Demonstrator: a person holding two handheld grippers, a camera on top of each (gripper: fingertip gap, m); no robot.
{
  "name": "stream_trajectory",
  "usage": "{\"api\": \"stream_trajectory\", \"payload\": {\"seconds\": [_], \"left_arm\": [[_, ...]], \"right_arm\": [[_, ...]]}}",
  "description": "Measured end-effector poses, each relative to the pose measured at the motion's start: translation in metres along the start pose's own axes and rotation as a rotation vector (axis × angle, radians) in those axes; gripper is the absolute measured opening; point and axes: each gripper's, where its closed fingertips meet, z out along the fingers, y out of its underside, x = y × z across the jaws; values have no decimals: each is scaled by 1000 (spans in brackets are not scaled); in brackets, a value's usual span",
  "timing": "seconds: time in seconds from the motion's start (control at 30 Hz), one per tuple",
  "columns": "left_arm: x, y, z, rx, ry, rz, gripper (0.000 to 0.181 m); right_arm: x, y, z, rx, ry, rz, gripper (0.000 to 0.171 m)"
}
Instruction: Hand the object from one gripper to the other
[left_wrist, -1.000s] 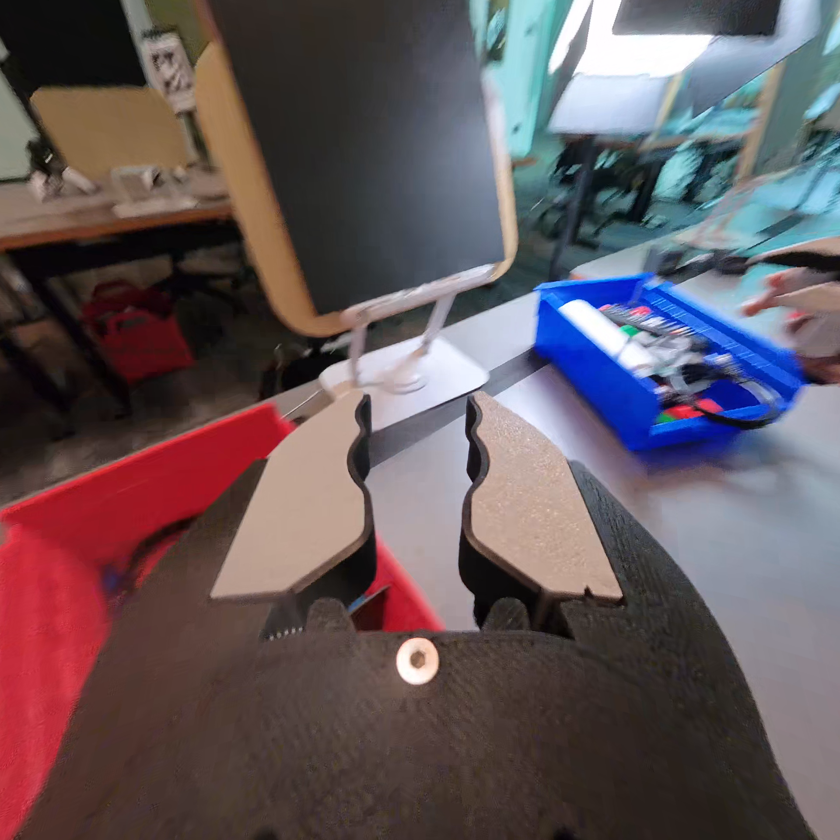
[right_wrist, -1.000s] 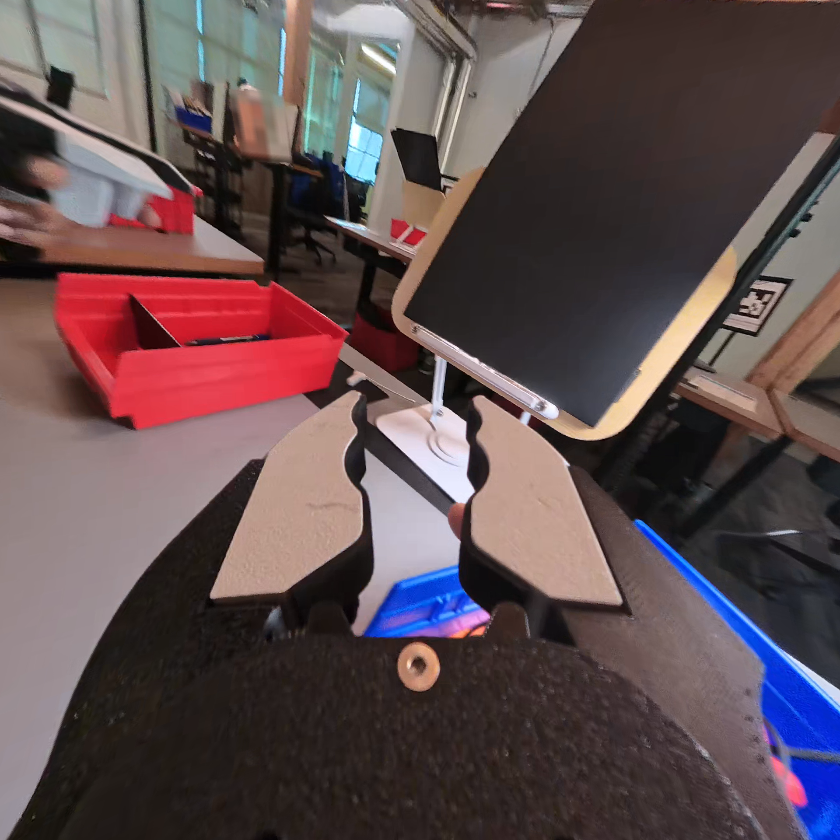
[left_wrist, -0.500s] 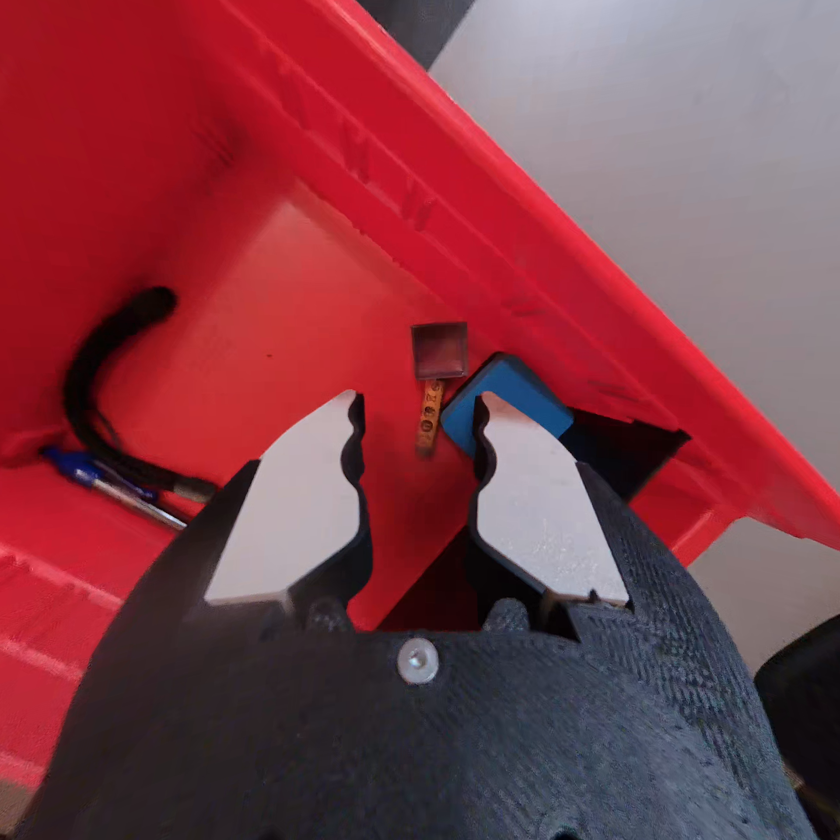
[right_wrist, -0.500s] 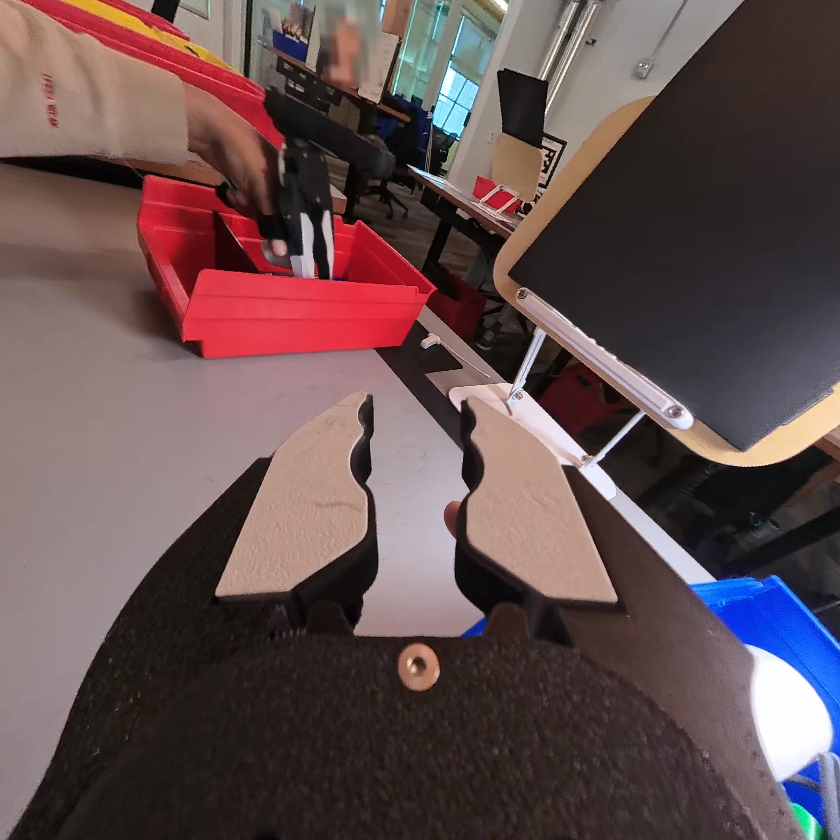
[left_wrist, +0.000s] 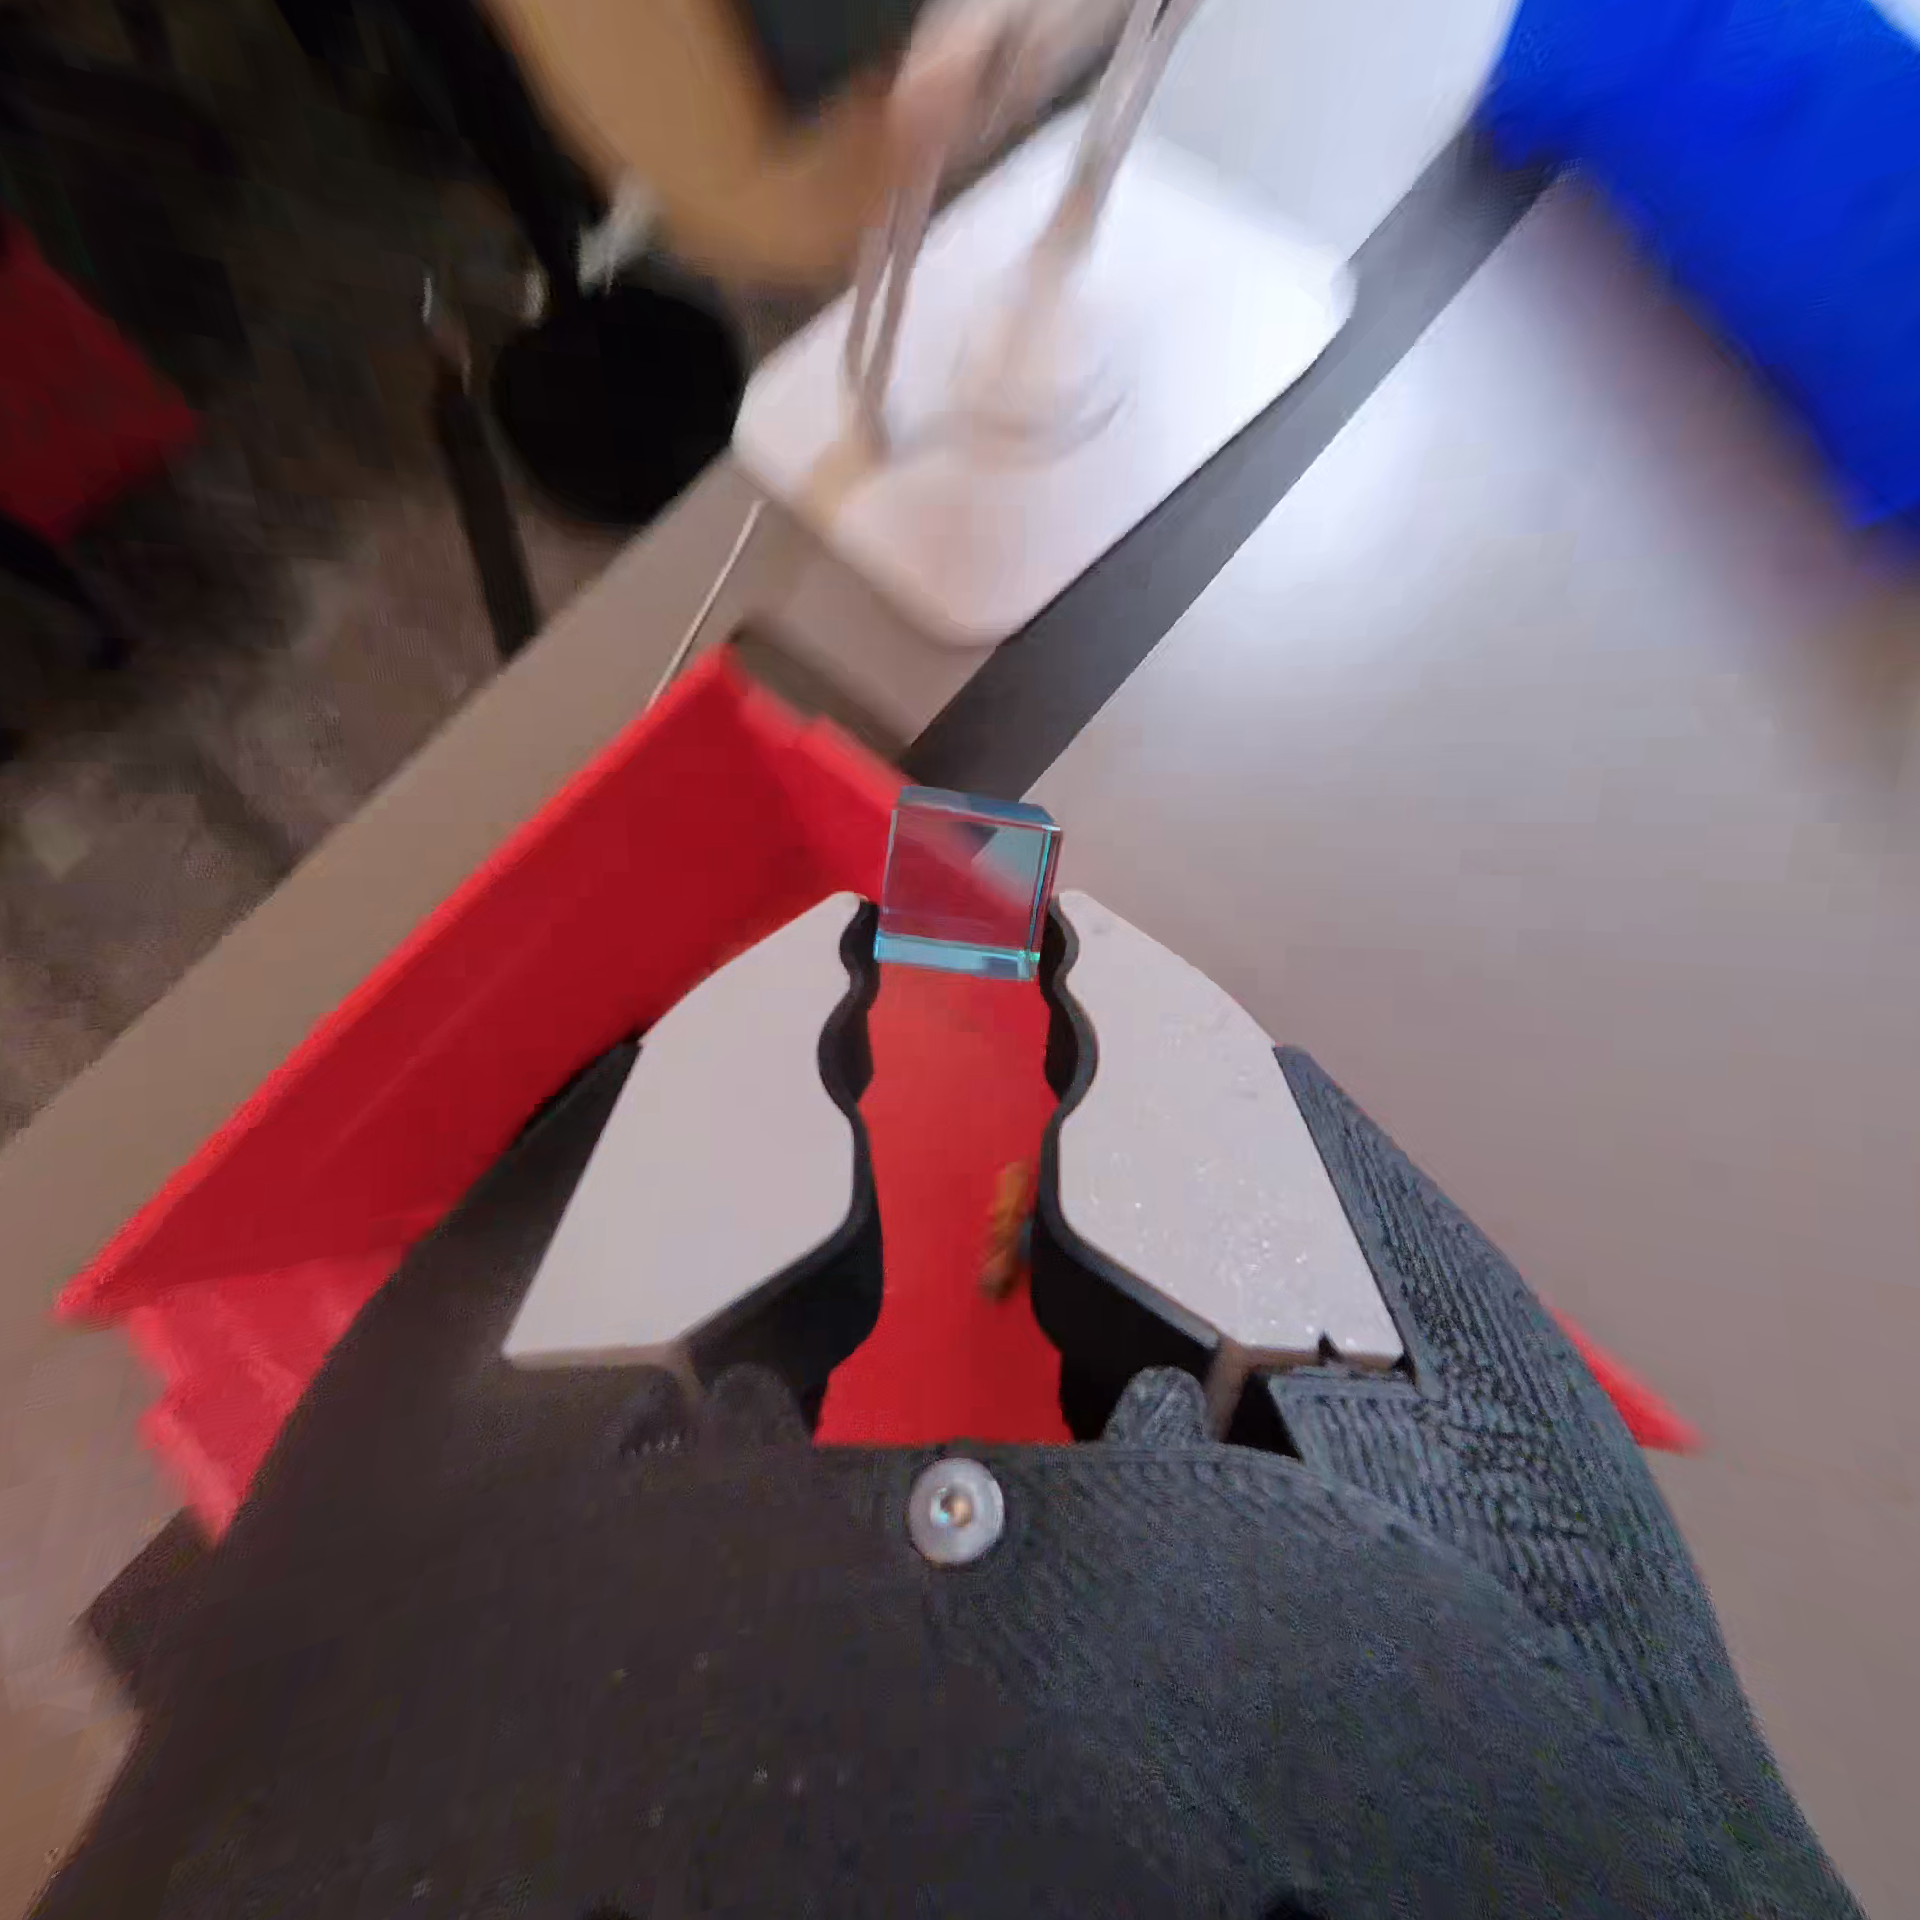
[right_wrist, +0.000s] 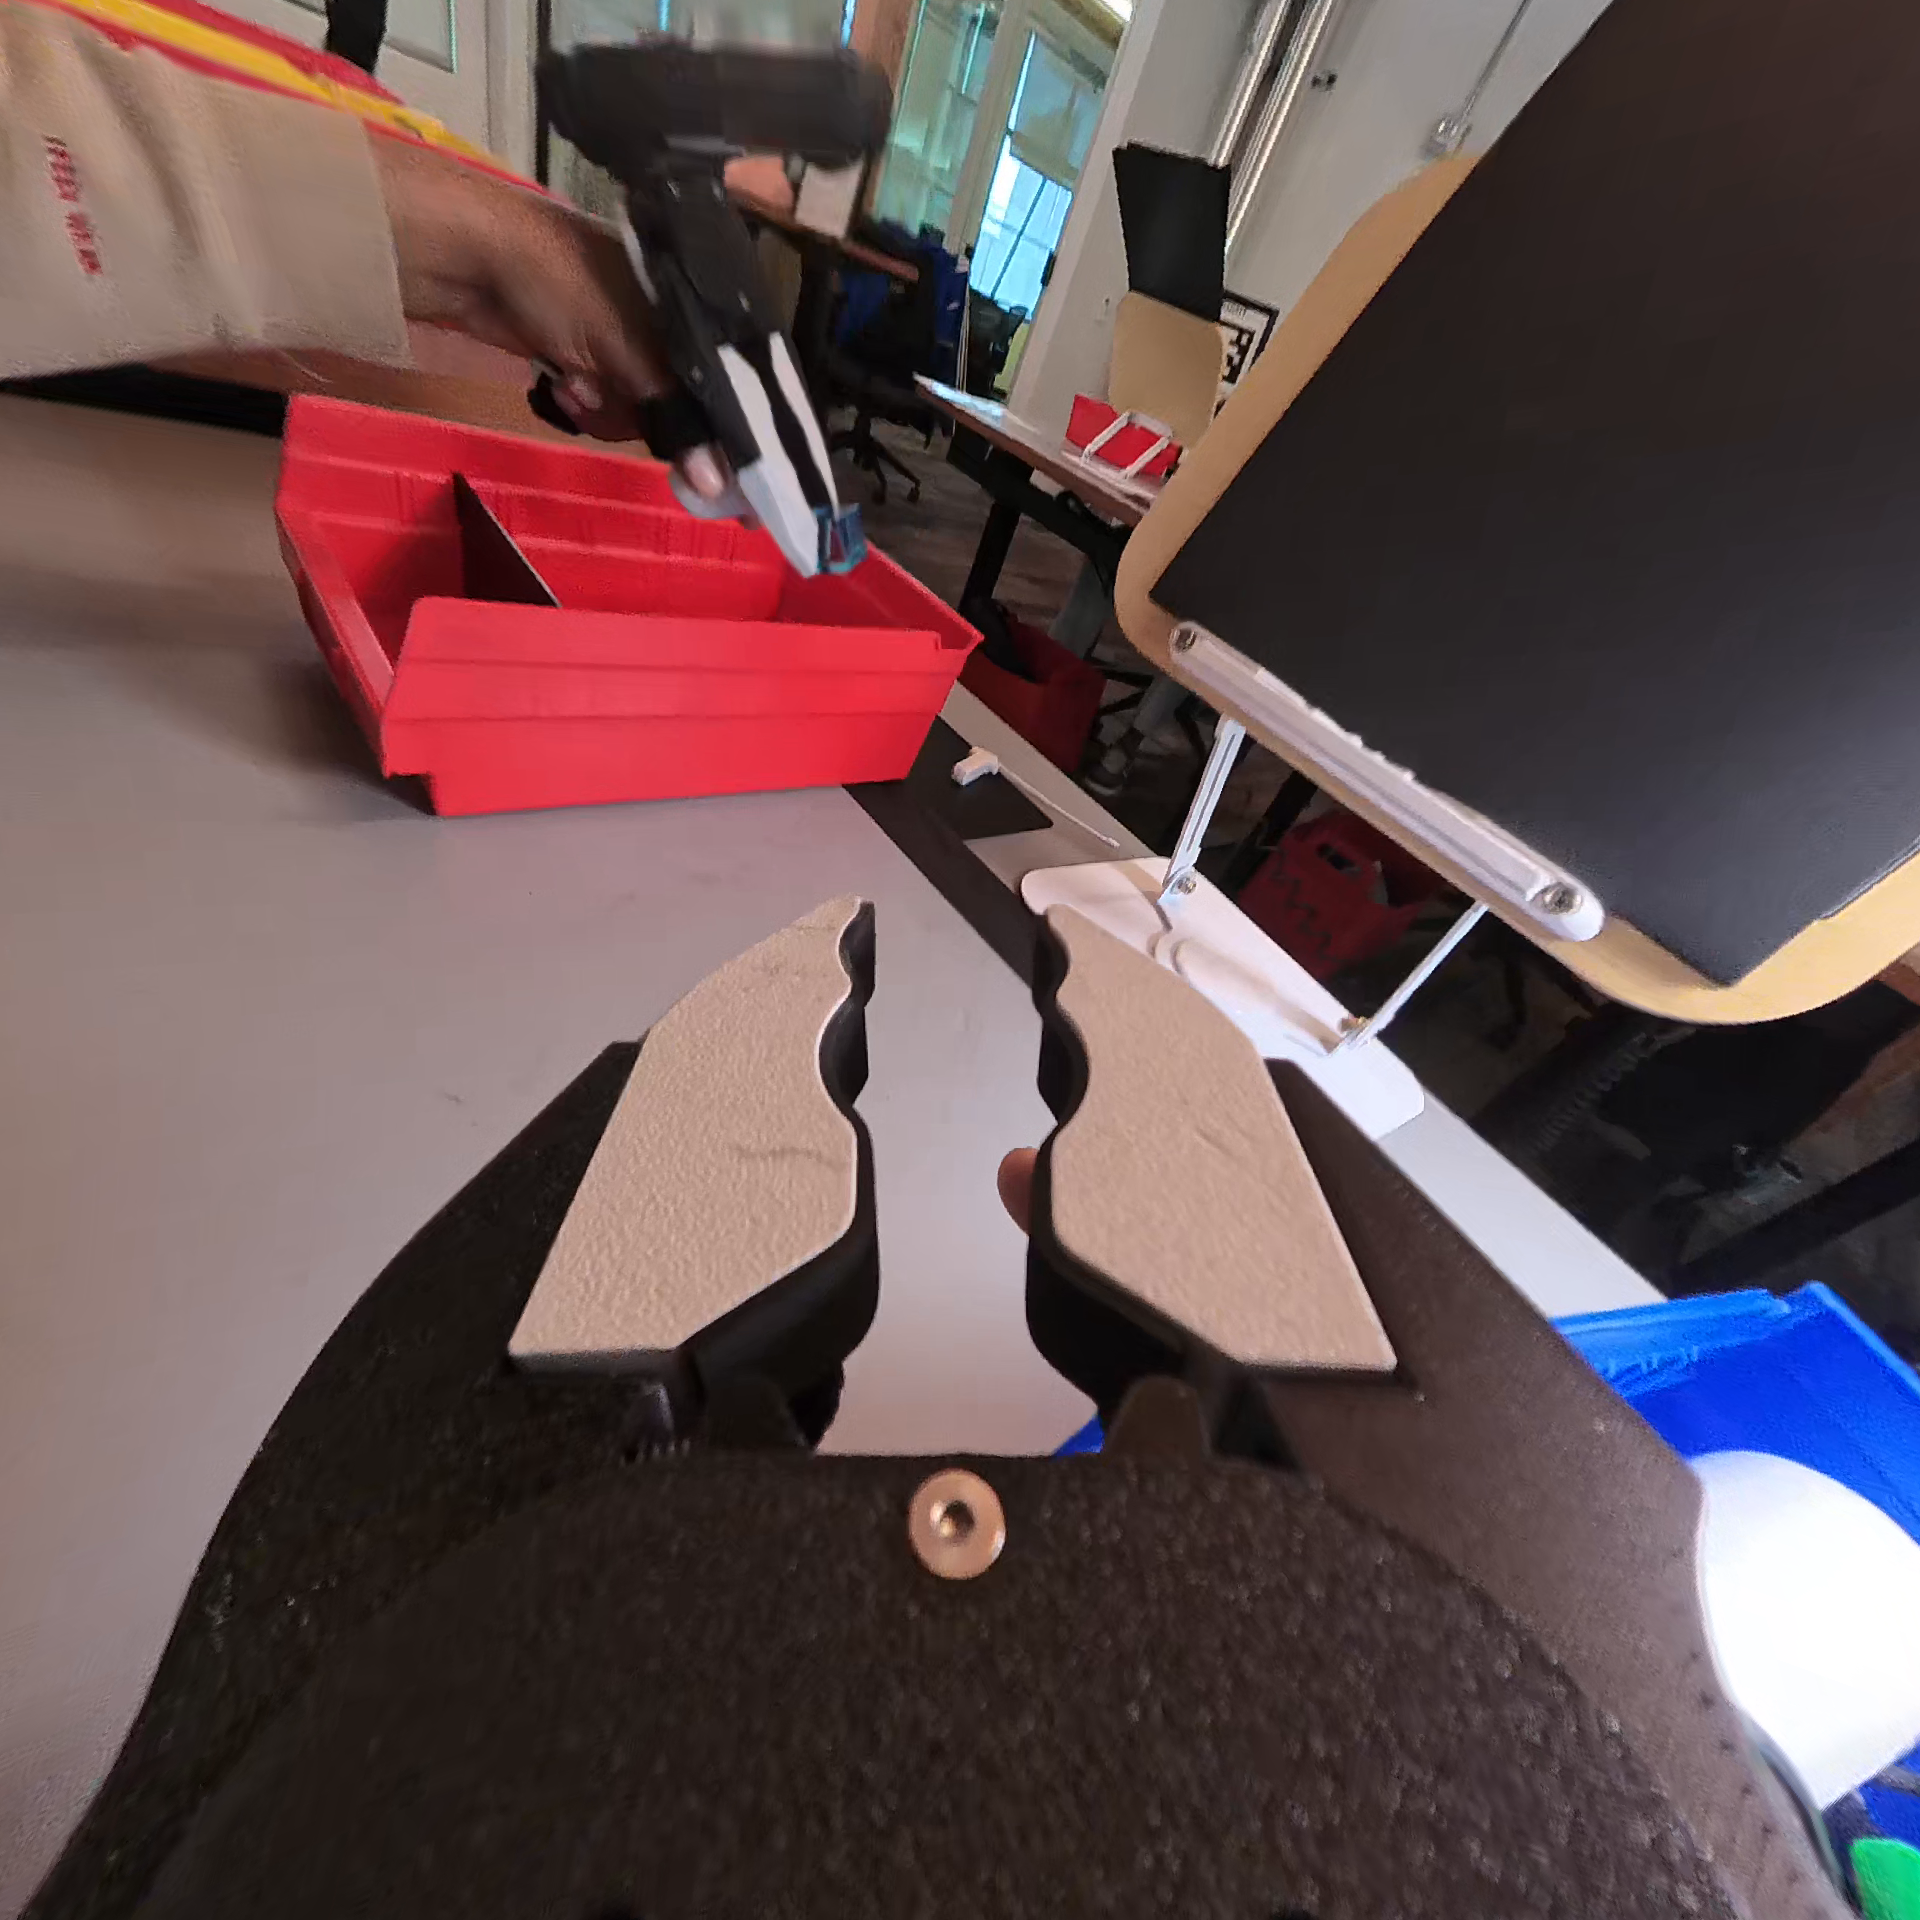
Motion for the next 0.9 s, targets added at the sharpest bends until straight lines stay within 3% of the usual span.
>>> {"api": "stream_trajectory", "payload": {"seconds": [0.03,0.13,0.3,0.43,0.5,0.57,0.63,0.7,0.8,0.9], "left_arm": [[21,-21,-17,107,48,-6,30],[111,-67,-60,369,265,-1,30],[264,-98,-103,643,654,-18,30],[348,-99,-120,654,968,-63,29],[372,-95,-121,611,1022,-43,30],[384,-93,-125,602,1042,-47,33],[388,-90,-134,621,1068,-43,37],[383,-90,-143,681,1021,10,40],[367,-91,-150,806,769,207,46],[362,-84,-144,818,541,427,49]], "right_arm": [[0,-7,-2,22,3,-3,28],[-8,-37,-11,120,-3,-49,30],[-45,-96,-32,257,1,-290,43],[-78,-134,-52,324,87,-626,52],[-88,-139,-56,284,164,-857,51],[-106,-145,-64,330,152,-934,30],[-113,-151,-68,334,103,-870,28],[-117,-154,-72,327,-48,-657,28],[-115,-155,-75,325,-311,-213,28],[-112,-150,-72,273,-550,178,28]]}}
